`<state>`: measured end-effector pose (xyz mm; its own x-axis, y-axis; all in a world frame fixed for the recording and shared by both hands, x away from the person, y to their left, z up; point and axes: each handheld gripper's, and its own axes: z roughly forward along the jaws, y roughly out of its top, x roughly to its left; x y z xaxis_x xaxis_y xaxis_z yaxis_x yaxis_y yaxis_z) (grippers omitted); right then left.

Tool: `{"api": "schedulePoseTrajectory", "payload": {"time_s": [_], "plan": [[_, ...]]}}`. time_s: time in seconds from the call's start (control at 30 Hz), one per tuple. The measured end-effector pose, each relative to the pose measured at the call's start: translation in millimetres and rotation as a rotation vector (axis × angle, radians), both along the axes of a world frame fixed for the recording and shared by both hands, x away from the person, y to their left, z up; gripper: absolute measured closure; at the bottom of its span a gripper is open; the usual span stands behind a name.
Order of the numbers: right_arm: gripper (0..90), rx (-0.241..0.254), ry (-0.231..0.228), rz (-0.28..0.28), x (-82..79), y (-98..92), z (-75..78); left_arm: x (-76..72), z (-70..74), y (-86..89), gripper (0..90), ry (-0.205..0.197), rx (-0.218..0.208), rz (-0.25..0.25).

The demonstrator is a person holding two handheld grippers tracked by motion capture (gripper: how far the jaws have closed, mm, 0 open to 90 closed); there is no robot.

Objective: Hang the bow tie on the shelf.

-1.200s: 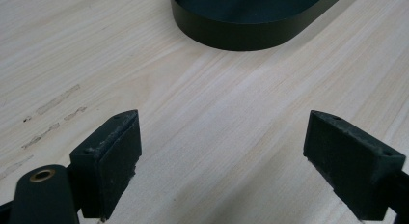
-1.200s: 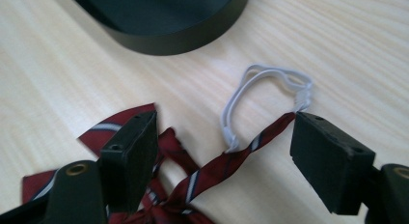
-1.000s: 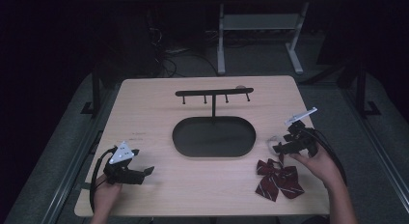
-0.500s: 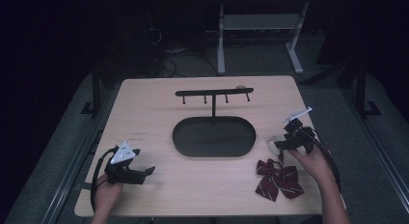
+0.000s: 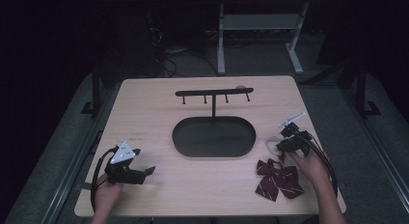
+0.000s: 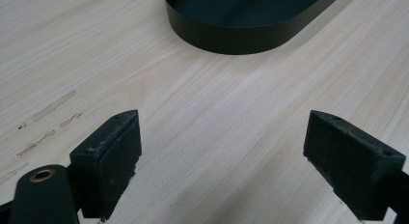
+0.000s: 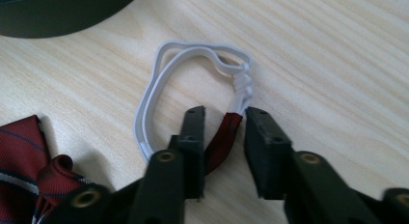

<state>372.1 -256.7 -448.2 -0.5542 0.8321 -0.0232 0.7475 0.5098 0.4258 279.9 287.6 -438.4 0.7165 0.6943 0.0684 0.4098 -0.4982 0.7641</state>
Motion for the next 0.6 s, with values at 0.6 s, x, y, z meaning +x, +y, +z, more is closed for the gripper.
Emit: {"api": "schedulePoseTrajectory", "payload": {"time_s": [0.6], "plan": [[86.5,0.083,-0.021,0.041,-11.3,-6.6,11.0,-0.2,-0.4,-1.2,13.2,0.008,0.002,-0.002]]}}
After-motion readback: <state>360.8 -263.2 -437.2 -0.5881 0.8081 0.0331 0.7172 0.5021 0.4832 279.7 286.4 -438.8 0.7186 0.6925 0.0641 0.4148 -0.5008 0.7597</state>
